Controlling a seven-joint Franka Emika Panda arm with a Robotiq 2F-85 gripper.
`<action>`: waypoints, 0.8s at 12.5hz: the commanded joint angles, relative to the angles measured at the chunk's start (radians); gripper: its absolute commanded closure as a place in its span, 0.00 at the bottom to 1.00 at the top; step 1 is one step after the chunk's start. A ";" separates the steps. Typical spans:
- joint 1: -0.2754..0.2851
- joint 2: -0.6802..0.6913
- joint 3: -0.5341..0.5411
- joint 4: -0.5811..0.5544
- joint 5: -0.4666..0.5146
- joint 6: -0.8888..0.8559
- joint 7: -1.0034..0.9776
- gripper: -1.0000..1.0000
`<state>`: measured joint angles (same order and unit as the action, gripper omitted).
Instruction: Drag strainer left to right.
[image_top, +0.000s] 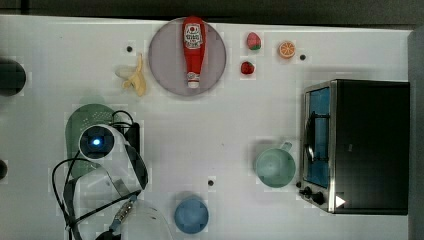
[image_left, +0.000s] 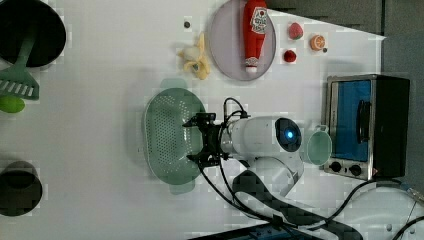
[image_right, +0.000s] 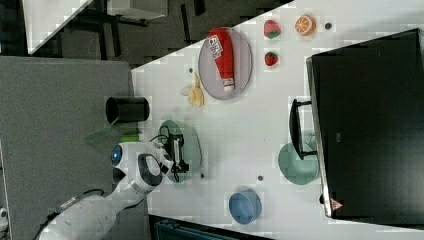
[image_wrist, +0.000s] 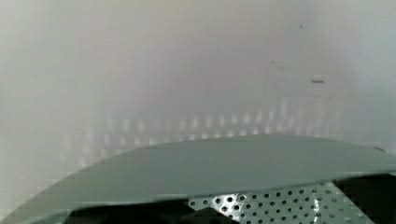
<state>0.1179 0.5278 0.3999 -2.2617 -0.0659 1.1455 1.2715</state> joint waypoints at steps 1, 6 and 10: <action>-0.002 -0.029 -0.010 -0.001 -0.009 0.001 0.052 0.00; -0.051 -0.084 -0.060 -0.061 -0.022 0.001 0.042 0.00; -0.109 -0.103 -0.090 -0.094 -0.022 0.002 -0.051 0.00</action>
<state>0.0719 0.4539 0.3364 -2.3535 -0.0907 1.1504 1.2822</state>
